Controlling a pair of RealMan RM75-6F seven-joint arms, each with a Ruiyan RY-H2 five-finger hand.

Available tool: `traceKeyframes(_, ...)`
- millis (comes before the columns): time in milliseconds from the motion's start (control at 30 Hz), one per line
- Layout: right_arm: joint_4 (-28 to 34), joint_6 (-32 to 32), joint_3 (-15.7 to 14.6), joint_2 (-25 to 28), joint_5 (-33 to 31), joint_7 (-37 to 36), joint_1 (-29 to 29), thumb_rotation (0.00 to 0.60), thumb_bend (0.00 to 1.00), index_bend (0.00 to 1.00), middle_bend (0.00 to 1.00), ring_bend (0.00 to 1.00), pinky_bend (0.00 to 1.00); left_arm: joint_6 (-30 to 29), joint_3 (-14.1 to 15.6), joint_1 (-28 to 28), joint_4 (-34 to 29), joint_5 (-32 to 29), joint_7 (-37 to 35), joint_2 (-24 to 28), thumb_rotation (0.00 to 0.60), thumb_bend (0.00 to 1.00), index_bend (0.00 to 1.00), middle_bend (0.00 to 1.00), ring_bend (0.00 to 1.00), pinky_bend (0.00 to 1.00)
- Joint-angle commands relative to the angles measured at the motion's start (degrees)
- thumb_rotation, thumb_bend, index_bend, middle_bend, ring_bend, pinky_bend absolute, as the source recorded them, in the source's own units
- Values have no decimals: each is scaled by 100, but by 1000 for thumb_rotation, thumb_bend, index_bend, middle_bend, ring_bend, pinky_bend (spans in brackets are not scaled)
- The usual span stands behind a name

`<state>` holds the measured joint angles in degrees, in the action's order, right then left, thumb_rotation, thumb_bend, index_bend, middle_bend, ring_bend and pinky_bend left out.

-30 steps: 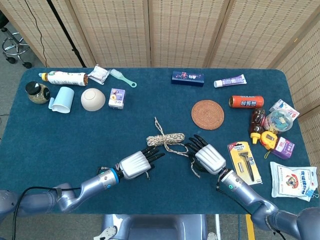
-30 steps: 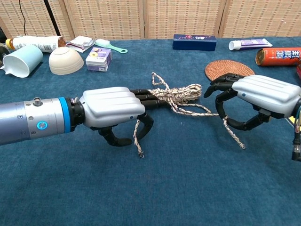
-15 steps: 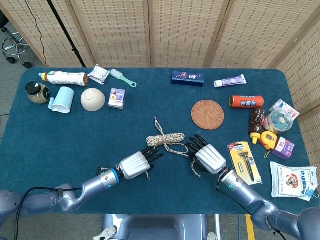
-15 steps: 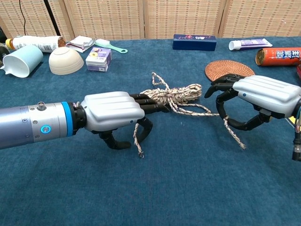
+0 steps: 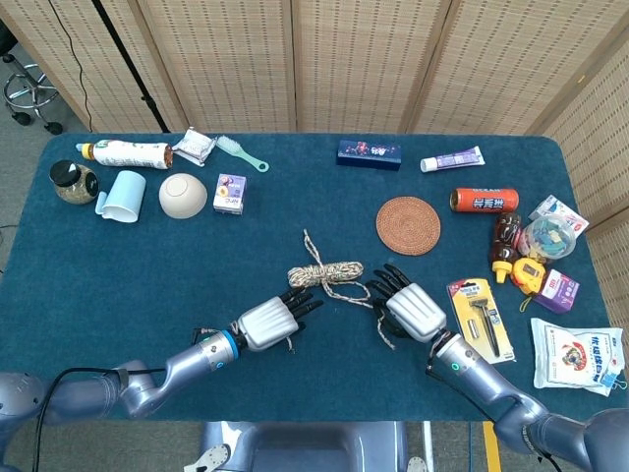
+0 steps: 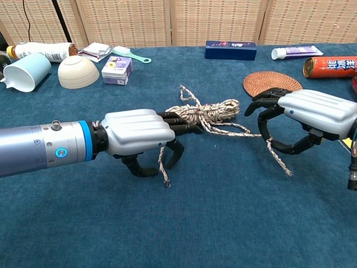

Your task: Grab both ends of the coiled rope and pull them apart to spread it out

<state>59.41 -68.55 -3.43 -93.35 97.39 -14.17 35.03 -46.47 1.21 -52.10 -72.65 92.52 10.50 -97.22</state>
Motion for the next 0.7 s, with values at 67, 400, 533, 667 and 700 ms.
traceKeyframes(67,-8,-4,-2,7,-4,-10,-7,600,517,612,212,96,0,14,-17,-9,11,-33,34,-32,600,348,511,0,0,0)
traceKeyframes(400,-3,16,-5,14,-19,-33,-15,600,517,613,212,96,0,60,-25,-8,62,-135,146,-112,600,347,523,0,0,0)
traceKeyframes(533,-8,29,-1,6,-28,-47,-13,600,519,614,214,96,0,82,-28,-12,86,-171,173,-132,600,348,525,0,0,0)
traceKeyframes(667,-17,32,4,3,-31,-50,-12,600,520,614,216,96,0,80,-37,-13,92,-195,181,-143,600,350,532,0,0,0)
traceKeyframes(700,-17,34,5,3,-33,-54,-12,600,520,614,216,96,0,83,-35,-15,92,-198,186,-144,600,351,532,0,0,0)
